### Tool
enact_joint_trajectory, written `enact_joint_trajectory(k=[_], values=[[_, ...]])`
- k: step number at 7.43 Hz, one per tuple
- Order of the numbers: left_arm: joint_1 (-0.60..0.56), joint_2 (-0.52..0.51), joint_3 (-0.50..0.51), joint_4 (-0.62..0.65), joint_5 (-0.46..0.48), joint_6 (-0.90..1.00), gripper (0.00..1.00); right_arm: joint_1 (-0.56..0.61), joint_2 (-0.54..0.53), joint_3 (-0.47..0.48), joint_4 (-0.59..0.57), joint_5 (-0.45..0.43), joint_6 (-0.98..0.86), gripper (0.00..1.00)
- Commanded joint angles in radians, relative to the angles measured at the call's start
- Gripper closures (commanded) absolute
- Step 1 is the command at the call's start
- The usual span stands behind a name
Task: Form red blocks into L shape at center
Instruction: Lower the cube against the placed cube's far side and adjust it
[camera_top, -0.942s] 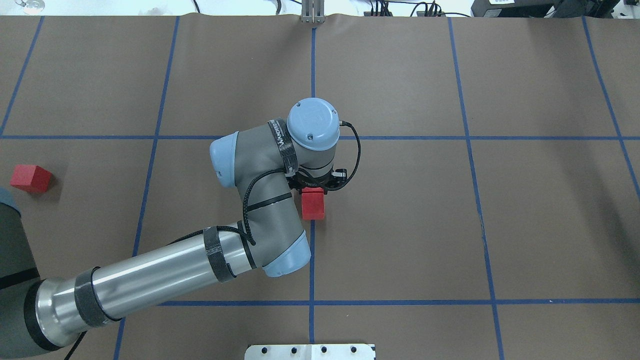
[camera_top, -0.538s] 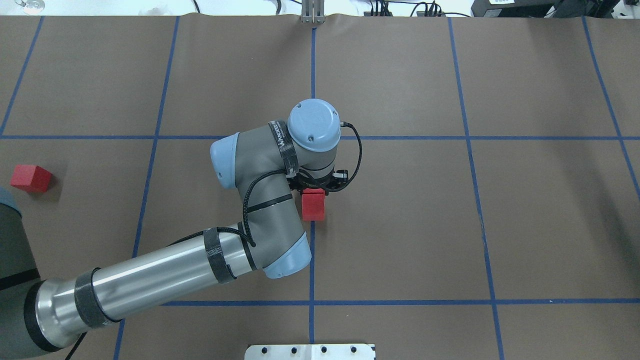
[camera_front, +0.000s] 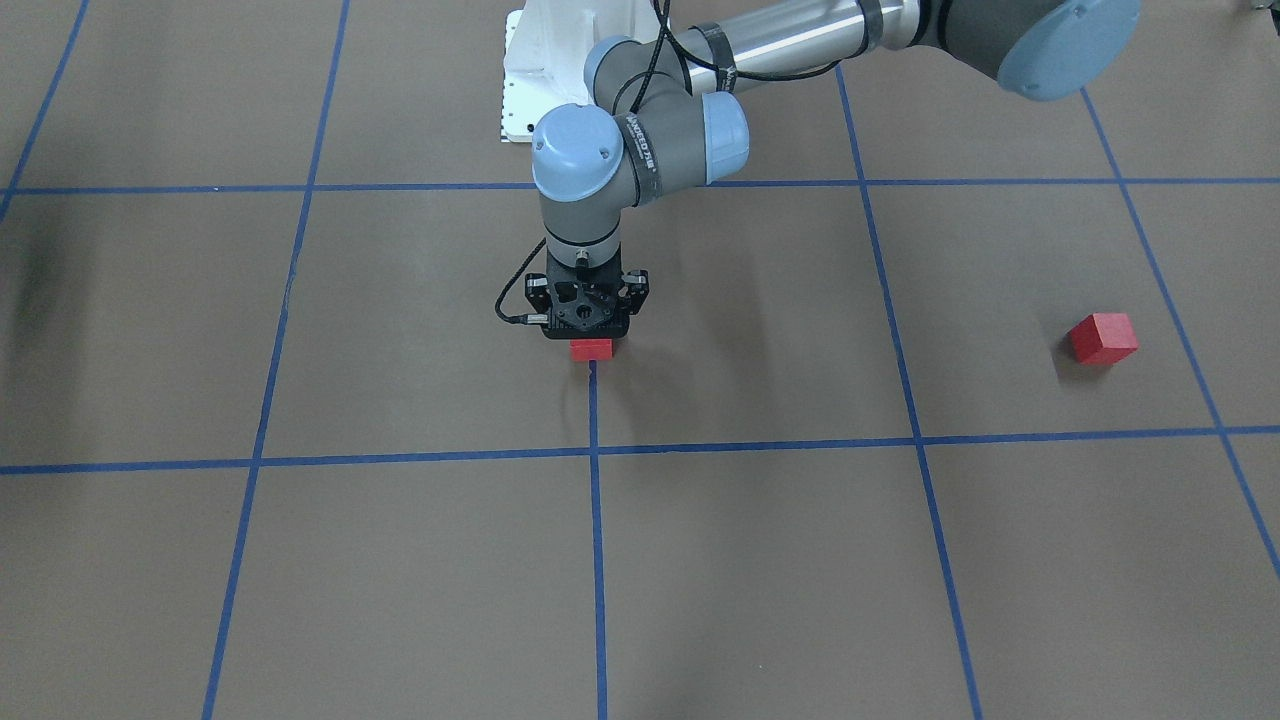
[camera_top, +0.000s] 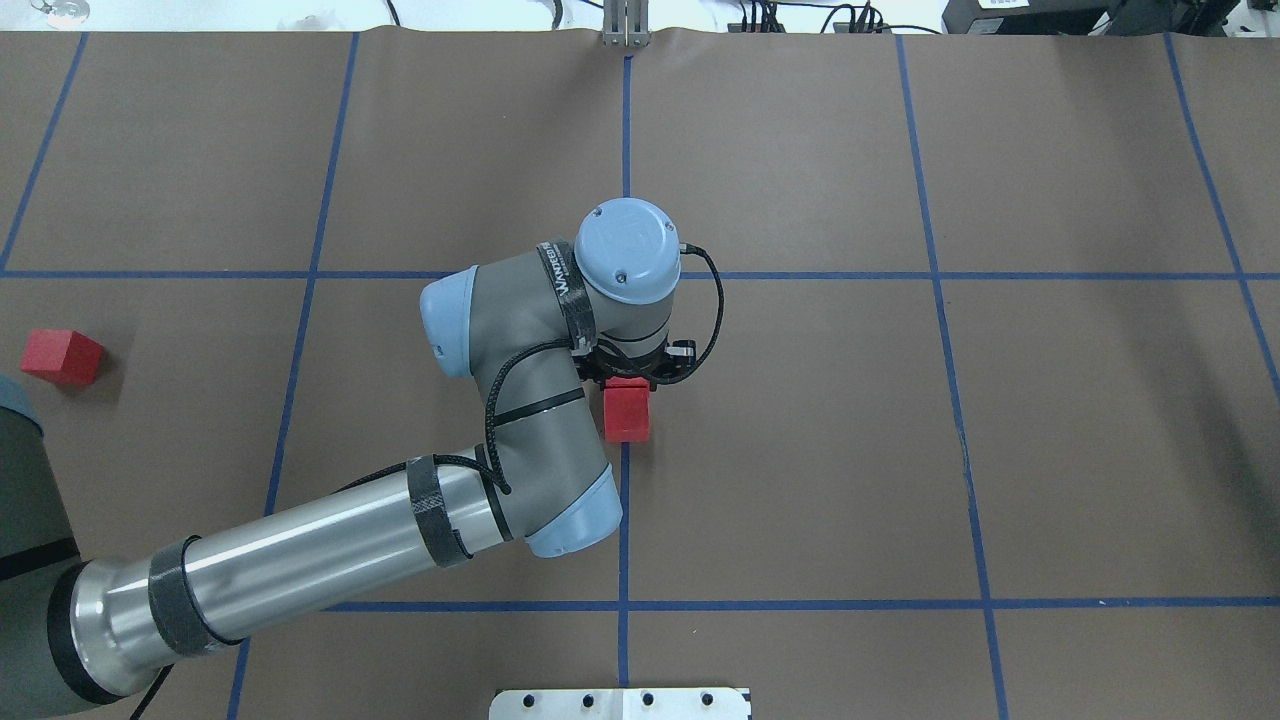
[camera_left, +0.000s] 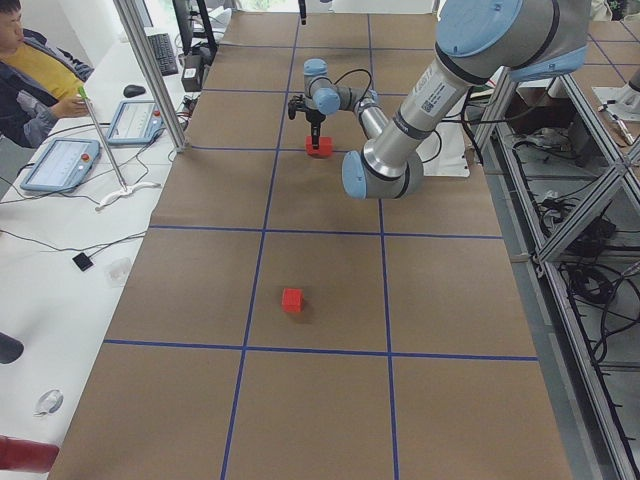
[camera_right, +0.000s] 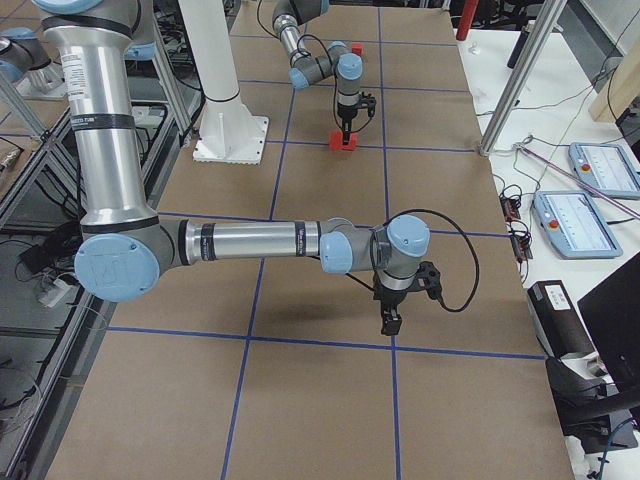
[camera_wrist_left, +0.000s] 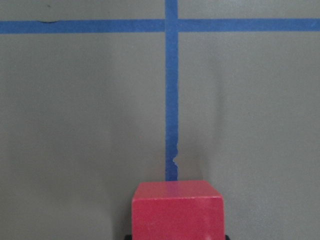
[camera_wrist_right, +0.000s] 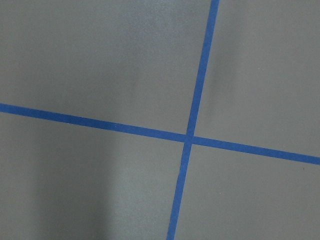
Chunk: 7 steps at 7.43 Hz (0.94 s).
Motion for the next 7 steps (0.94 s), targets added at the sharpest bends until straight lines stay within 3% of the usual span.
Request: enact_joint_trajectory(k=[1, 4, 5, 7], values=[[0.0, 0.0, 0.0, 0.0, 0.001, 0.002, 0.34, 0.0, 0.0, 0.0, 0.0, 0.0, 0.0, 0.0], [0.0, -0.001, -0.006, 0.002, -0.001, 0.003, 0.21, 0.0, -0.002, 0.0, 0.0, 0.0, 0.0, 0.0], [-0.003, 0.0, -0.041, 0.012, -0.004, 0.012, 0.0, 0.0, -0.002, 0.0, 0.0, -0.001, 0.0, 0.0], [-0.032, 0.06, -0.144, 0.023, -0.059, 0.031, 0.0, 0.0, -0.002, 0.0, -0.002, -0.001, 0.0, 0.0]])
